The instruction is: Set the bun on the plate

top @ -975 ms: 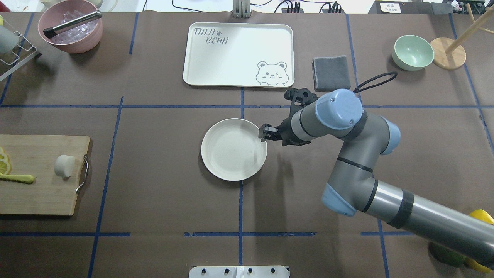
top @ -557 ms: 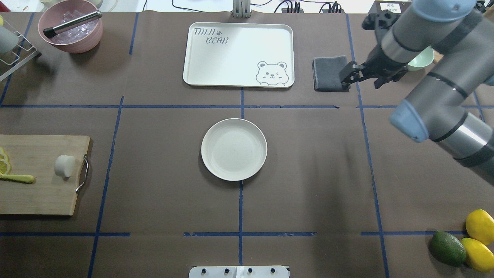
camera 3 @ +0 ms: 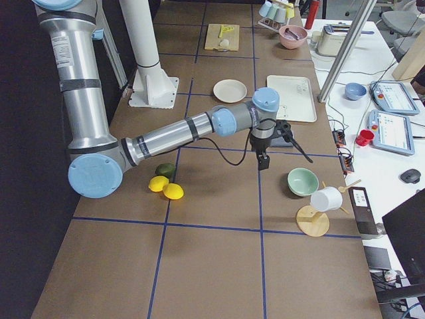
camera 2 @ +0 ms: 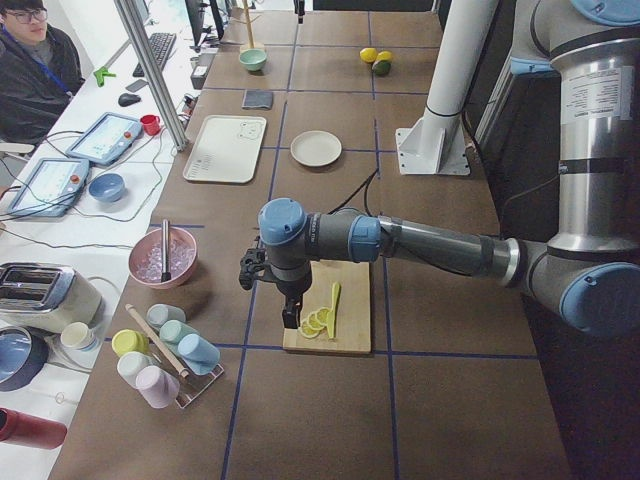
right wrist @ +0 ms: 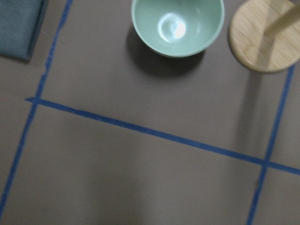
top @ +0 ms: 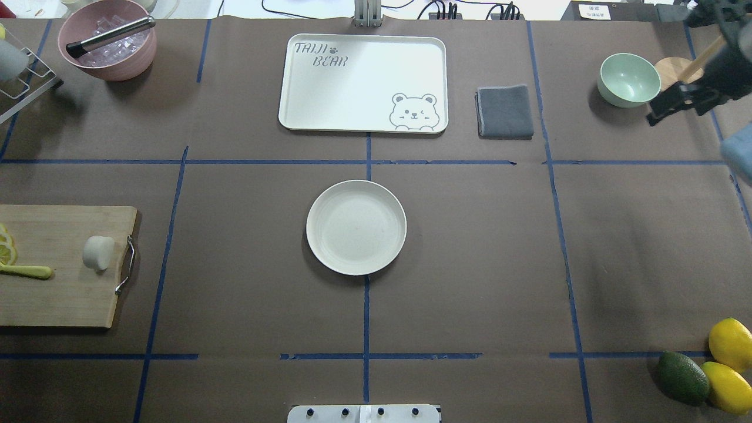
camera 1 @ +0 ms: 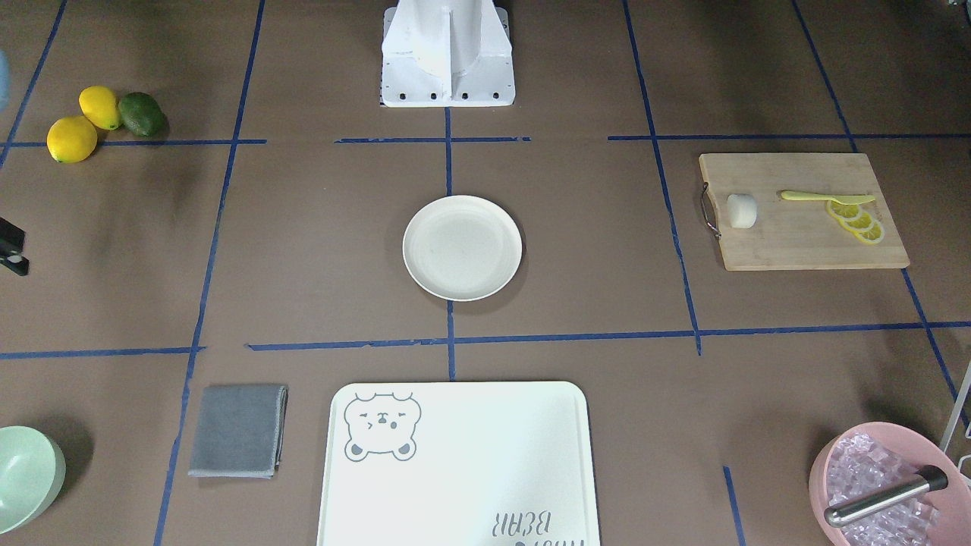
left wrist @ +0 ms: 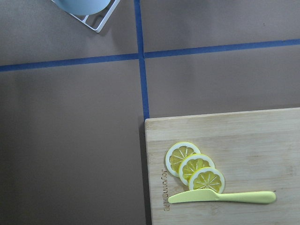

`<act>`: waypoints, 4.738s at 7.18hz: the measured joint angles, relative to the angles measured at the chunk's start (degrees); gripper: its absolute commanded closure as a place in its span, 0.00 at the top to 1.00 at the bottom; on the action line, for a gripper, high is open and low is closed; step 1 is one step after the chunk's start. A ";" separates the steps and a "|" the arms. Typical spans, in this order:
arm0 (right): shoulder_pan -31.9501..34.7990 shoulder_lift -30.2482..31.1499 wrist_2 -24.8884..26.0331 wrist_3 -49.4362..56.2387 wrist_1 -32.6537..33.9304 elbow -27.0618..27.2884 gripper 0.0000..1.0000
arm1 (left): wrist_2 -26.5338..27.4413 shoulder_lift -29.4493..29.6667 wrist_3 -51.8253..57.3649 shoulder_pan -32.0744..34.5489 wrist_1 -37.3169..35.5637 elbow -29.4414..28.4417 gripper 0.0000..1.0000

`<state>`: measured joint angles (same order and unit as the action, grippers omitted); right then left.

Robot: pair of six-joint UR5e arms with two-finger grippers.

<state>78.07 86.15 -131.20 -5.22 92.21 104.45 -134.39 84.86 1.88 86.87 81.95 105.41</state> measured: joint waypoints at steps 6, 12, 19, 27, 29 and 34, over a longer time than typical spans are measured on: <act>9.82 16.54 -0.22 6.25 -3.07 1.97 1.00 | -0.01 1.45 0.13 -0.94 14.49 -2.67 1.00; 10.00 16.44 -0.12 5.80 -3.35 1.65 1.00 | 5.54 1.67 -34.85 -22.42 31.44 -1.57 1.00; 10.00 16.99 -1.13 5.85 -3.33 1.71 1.00 | 16.78 1.40 -50.21 -40.02 33.97 -0.17 1.00; 10.00 17.04 -1.24 5.92 -3.32 1.66 1.00 | 16.66 1.50 -49.79 -43.49 33.53 -0.40 0.42; 10.00 17.20 -1.25 5.92 -3.31 1.79 1.00 | 16.49 4.88 -50.33 -43.36 29.88 0.72 0.42; 10.00 17.75 -1.25 5.90 -3.35 1.94 1.00 | 18.84 31.51 -67.94 -52.23 10.81 -2.13 0.42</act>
<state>88.07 103.90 -132.45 0.68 88.86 106.39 -115.54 116.37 -66.07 34.64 92.76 103.28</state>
